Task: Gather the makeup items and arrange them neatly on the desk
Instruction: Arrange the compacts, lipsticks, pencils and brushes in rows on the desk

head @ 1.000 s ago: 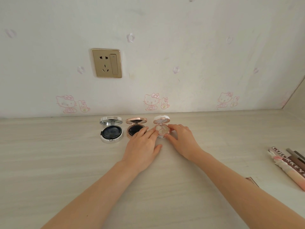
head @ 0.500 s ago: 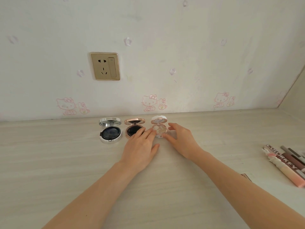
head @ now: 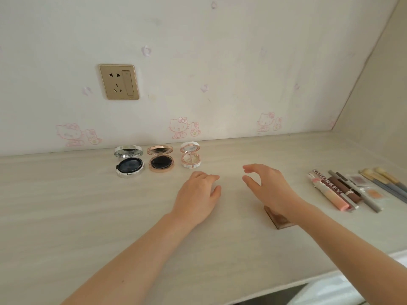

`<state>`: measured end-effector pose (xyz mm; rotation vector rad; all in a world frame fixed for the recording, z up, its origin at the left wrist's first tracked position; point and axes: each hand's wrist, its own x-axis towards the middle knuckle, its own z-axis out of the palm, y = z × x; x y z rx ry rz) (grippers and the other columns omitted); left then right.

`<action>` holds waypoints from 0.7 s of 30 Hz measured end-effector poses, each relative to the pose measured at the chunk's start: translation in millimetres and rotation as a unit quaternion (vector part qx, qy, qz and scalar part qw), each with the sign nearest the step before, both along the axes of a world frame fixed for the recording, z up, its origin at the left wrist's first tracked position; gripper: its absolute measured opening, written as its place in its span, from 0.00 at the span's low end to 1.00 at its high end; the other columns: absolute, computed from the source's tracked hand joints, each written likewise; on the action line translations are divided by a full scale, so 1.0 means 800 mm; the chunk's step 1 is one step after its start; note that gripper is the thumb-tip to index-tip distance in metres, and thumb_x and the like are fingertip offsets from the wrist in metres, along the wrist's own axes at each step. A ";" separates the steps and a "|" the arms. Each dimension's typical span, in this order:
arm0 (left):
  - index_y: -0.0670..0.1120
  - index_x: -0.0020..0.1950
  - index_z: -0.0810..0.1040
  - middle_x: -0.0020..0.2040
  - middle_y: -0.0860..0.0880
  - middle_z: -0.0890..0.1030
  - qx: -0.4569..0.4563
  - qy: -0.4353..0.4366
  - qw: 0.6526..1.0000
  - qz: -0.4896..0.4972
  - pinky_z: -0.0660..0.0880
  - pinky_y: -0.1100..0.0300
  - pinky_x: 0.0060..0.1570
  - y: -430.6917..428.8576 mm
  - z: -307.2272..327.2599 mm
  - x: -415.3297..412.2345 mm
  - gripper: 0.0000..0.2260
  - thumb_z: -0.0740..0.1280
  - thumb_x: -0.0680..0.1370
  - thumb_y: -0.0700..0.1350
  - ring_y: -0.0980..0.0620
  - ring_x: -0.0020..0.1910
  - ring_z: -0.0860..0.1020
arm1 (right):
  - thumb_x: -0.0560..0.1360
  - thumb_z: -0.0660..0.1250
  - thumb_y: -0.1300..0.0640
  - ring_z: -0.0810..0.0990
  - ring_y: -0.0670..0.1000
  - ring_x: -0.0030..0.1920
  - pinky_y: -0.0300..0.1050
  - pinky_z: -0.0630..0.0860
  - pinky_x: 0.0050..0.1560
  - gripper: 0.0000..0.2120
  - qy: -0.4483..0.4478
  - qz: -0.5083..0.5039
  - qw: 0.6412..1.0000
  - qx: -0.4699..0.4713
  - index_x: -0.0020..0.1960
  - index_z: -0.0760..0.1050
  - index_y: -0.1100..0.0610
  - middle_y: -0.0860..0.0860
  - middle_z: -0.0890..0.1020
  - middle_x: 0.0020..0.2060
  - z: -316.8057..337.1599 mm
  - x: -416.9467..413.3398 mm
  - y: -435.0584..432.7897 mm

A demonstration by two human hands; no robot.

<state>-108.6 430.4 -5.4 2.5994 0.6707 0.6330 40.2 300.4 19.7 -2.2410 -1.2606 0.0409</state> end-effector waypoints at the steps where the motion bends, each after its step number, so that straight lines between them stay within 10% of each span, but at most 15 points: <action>1: 0.47 0.68 0.74 0.61 0.49 0.78 -0.008 -0.003 1.000 -0.011 0.68 0.57 0.64 -0.010 -0.003 0.005 0.17 0.61 0.80 0.48 0.53 0.68 0.66 | 0.79 0.61 0.52 0.73 0.46 0.56 0.35 0.63 0.55 0.17 -0.003 -0.009 1.000 -0.007 0.67 0.72 0.52 0.46 0.77 0.61 0.000 0.002 -0.014; 21: 0.42 0.68 0.72 0.67 0.50 0.74 -0.017 0.011 0.997 -0.068 0.62 0.59 0.68 -0.129 -0.012 0.062 0.24 0.64 0.78 0.56 0.51 0.69 0.63 | 0.79 0.61 0.54 0.71 0.53 0.64 0.38 0.61 0.63 0.15 0.001 -0.098 0.995 -0.034 0.62 0.77 0.58 0.53 0.76 0.63 -0.039 0.013 -0.137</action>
